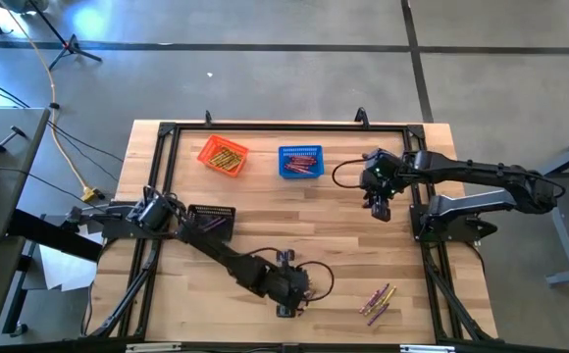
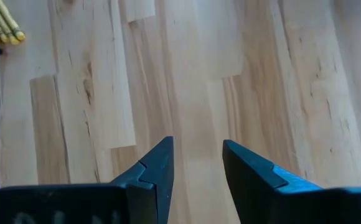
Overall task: Sort crayons
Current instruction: Put the yellow crayon into the orange bin
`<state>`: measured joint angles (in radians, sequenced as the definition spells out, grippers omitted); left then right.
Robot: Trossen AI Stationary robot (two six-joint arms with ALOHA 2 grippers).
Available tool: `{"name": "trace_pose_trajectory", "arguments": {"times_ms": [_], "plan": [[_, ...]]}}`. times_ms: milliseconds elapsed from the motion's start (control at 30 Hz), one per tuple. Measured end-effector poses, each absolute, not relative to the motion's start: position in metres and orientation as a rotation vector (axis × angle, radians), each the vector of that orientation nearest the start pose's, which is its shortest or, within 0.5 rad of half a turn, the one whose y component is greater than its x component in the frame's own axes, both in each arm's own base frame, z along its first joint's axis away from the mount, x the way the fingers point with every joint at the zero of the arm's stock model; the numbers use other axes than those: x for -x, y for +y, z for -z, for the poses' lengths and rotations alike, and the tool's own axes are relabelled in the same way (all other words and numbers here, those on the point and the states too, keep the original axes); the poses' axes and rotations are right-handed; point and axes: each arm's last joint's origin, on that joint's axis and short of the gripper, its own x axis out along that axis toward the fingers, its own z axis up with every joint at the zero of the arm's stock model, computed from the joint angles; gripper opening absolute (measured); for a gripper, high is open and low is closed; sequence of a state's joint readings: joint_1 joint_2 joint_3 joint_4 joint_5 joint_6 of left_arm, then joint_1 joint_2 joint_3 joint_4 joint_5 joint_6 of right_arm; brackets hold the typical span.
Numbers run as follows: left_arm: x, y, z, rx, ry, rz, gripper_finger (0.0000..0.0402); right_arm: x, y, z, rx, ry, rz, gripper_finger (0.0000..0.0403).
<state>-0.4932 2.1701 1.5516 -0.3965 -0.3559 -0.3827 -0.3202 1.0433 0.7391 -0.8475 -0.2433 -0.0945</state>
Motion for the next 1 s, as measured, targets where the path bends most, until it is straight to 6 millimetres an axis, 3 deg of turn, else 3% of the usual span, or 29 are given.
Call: {"name": "trace_pose_trajectory", "arguments": {"times_ms": [700,1000], "plan": [[-0.396,-0.212,-0.145,0.071,0.958,-0.144,0.0092,-0.172,-0.042,-0.229,-0.217,1.108,-0.015,0.0124],[-0.395,-0.215,-0.13,0.096,0.986,-0.165,0.0092,-0.172,-0.042,-0.229,-0.217,1.107,-0.015,0.0124]]}}
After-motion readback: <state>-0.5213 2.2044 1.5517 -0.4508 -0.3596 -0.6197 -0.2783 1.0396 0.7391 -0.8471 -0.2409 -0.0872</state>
